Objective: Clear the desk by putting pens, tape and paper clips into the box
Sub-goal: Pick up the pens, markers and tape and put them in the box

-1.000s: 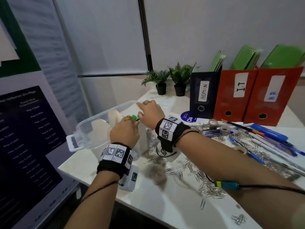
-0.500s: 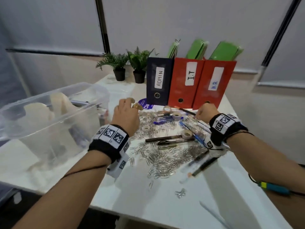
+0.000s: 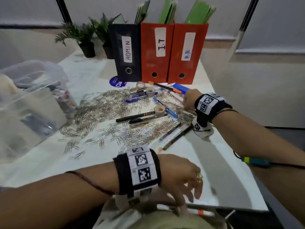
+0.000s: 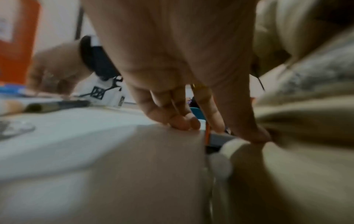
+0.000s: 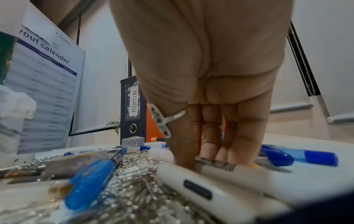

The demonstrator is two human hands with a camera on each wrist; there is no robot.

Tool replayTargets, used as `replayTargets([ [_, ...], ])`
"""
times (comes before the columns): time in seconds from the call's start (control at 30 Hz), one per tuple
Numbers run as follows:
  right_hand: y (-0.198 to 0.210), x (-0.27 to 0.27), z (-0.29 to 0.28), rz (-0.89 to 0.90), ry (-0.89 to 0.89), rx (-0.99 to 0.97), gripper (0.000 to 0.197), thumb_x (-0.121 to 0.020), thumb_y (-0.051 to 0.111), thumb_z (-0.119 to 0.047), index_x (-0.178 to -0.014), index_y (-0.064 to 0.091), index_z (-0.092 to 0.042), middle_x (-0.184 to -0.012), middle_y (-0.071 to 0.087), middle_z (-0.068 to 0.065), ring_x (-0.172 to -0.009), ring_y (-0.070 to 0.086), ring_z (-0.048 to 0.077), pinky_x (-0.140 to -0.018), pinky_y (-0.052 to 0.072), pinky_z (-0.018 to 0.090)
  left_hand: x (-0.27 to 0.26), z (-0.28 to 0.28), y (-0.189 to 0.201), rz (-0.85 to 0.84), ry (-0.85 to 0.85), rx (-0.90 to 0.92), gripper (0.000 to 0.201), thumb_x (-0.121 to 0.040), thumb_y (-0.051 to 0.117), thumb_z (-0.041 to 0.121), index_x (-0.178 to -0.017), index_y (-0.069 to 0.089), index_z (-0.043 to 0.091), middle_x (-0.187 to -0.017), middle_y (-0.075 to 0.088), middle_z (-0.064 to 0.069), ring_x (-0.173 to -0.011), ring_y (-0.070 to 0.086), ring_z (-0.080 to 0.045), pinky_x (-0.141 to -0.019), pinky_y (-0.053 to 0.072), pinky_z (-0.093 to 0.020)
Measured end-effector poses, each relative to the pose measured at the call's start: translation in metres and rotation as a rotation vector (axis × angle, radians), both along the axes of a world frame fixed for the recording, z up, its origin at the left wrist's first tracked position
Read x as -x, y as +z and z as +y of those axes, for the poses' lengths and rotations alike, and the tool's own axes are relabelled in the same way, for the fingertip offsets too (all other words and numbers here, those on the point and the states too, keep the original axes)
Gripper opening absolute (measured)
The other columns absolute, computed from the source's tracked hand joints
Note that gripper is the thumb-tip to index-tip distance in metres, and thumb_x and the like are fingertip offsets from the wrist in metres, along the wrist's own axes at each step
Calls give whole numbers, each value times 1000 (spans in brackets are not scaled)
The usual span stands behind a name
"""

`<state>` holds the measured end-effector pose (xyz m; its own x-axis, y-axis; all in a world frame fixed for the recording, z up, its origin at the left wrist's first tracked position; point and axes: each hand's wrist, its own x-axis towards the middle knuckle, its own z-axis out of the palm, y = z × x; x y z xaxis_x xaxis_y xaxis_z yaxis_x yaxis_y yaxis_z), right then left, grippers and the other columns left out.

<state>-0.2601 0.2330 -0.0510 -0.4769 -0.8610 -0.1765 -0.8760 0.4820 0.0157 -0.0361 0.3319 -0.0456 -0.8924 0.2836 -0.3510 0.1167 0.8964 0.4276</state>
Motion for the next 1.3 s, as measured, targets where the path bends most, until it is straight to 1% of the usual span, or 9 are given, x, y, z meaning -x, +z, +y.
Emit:
replayTargets([
  [0.27, -2, -5, 3, -7, -45, 93, 11, -89, 53, -13, -79, 57, -9, -76, 56, 8, -70, 53, 24, -65, 43, 27, -36, 17, -19, 92, -106, 143, 28, -91, 56, 28, -117, 64, 20, -114, 54, -2, -103, 56, -21, -69, 45, -31],
  [0.43, 12, -12, 4, -10, -13, -6, 14, -89, 54, -14, -95, 63, -4, -87, 57, 8, -80, 53, 22, -64, 42, 25, -24, -35, 4, 305, 297, 140, 27, -96, 48, 26, -119, 62, 24, -111, 59, 3, -92, 59, -11, -71, 38, -18],
  [0.5, 21, -11, 5, -38, 20, 1, 23, -92, 50, -16, -105, 62, -1, -94, 59, 11, -87, 58, 26, -70, 44, 26, -17, -67, 13, 349, 474, 225, 27, -97, 46, 27, -118, 62, 21, -113, 57, 3, -97, 58, -10, -78, 45, -21],
  [0.63, 39, -8, 12, -186, 31, 98, 20, -96, 45, -11, -112, 50, 1, -101, 61, 17, -84, 53, 25, -53, 35, 25, -8, -129, 16, 358, 753, 346, 26, -95, 49, 22, -118, 61, 22, -124, 51, 1, -114, 52, -16, -97, 44, -28],
  [0.8, 48, -2, 15, -200, -27, 134, 31, -99, 37, -13, -125, 46, 2, -121, 56, 19, -96, 51, 27, -77, 40, 30, 3, -185, 2, 304, 1013, 457, 36, -89, 51, 7, -121, 60, 21, -138, 40, -8, -125, 43, -27, -107, 37, -37],
  [0.93, 41, 6, 12, -134, -76, 104, 19, -94, 46, -14, -81, 51, -3, -80, 53, 10, -86, 47, 25, -60, 35, 29, 15, -205, -6, 208, 1071, 577, 39, -91, 53, 16, -130, 53, 14, -132, 38, -11, -121, 41, -30, -105, 38, -37],
  [1.07, 34, 9, 10, -71, -66, 11, 35, -89, 59, -25, -114, 60, 1, -99, 62, 16, -82, 48, 22, -67, 35, 24, 26, -220, -16, 142, 1076, 629, 40, -90, 53, 20, -129, 52, 12, -135, 37, -13, -124, 39, -31, -104, 38, -39],
  [1.2, 27, 4, 12, -123, -60, -124, 42, -79, 72, -37, -103, 67, -3, -68, 54, 1, -61, 49, 14, -49, 32, 20, 34, -233, -30, 70, 1076, 615, 36, -90, 49, 14, -125, 54, 10, -135, 40, -14, -116, 49, -33, -99, 44, -41],
  [1.3, 24, 2, 13, -99, -50, -173, 38, -77, 73, -39, -95, 66, -5, -68, 53, 1, -62, 48, 12, -49, 31, 19, 41, -243, -29, 78, 1058, 597, 32, -90, 49, 13, -120, 59, 12, -123, 53, -13, -107, 57, -32, -93, 49, -39],
])
